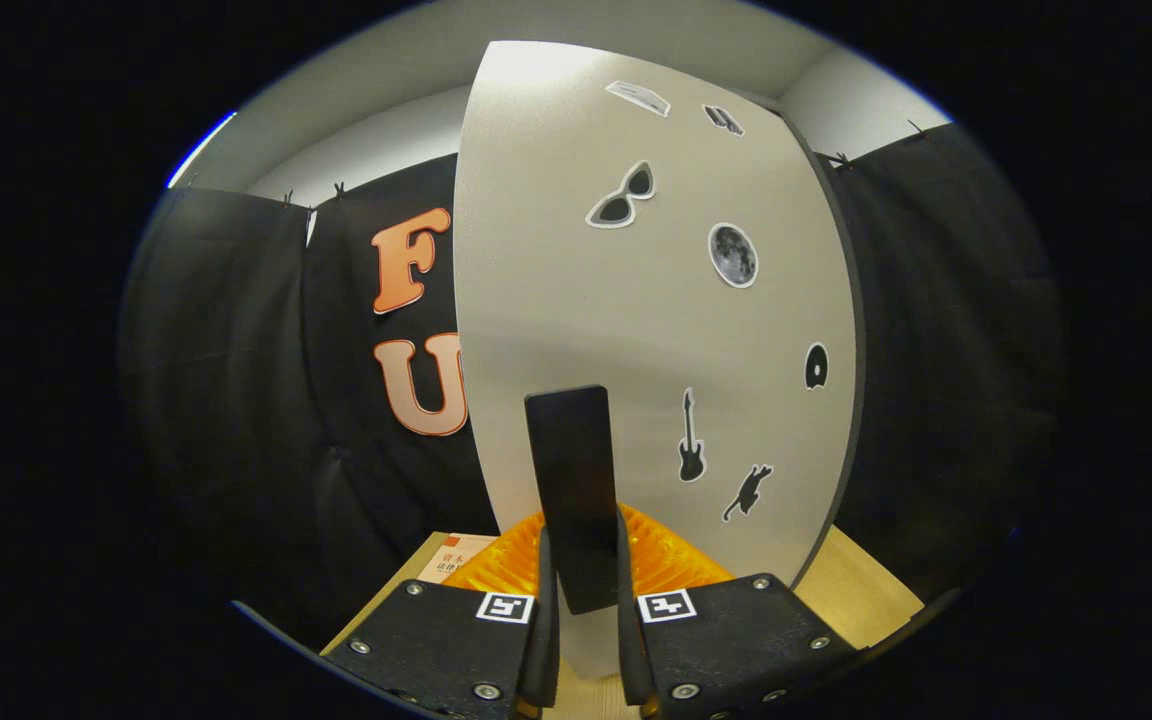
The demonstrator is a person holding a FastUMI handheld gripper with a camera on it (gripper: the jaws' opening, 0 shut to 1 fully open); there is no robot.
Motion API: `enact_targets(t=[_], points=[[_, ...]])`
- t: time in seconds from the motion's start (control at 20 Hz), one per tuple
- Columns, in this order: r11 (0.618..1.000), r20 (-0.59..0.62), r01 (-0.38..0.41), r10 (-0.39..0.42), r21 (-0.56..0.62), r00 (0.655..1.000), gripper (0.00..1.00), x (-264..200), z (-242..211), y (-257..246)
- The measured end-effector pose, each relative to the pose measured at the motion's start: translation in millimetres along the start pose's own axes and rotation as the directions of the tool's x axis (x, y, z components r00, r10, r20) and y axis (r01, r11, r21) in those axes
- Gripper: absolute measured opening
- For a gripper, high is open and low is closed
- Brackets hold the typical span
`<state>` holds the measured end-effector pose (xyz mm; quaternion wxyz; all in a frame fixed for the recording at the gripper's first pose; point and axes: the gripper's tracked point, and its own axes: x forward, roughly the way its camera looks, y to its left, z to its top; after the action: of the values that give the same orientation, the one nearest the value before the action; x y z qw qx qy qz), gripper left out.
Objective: Open the shoe cabinet door, grab the shoes and put them into the shoe cabinet, then close the shoe cabinet door.
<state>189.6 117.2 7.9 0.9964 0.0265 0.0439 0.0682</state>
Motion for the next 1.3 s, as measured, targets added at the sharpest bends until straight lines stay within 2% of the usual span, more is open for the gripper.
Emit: enact_targets(t=[0.6, 1.05, 1.3], points=[[0.998, -0.011, 0.055, -0.055, 0.018, 0.998, 0.22, -33.5, -2.9, -31.2], [0.983, -0.011, 0.176, -0.175, 0.053, 0.984, 0.21, -60.4, -4.0, -68.4], [0.982, -0.027, 0.173, -0.172, 0.079, 0.985, 0.21, -70.0, -5.4, -79.7]])
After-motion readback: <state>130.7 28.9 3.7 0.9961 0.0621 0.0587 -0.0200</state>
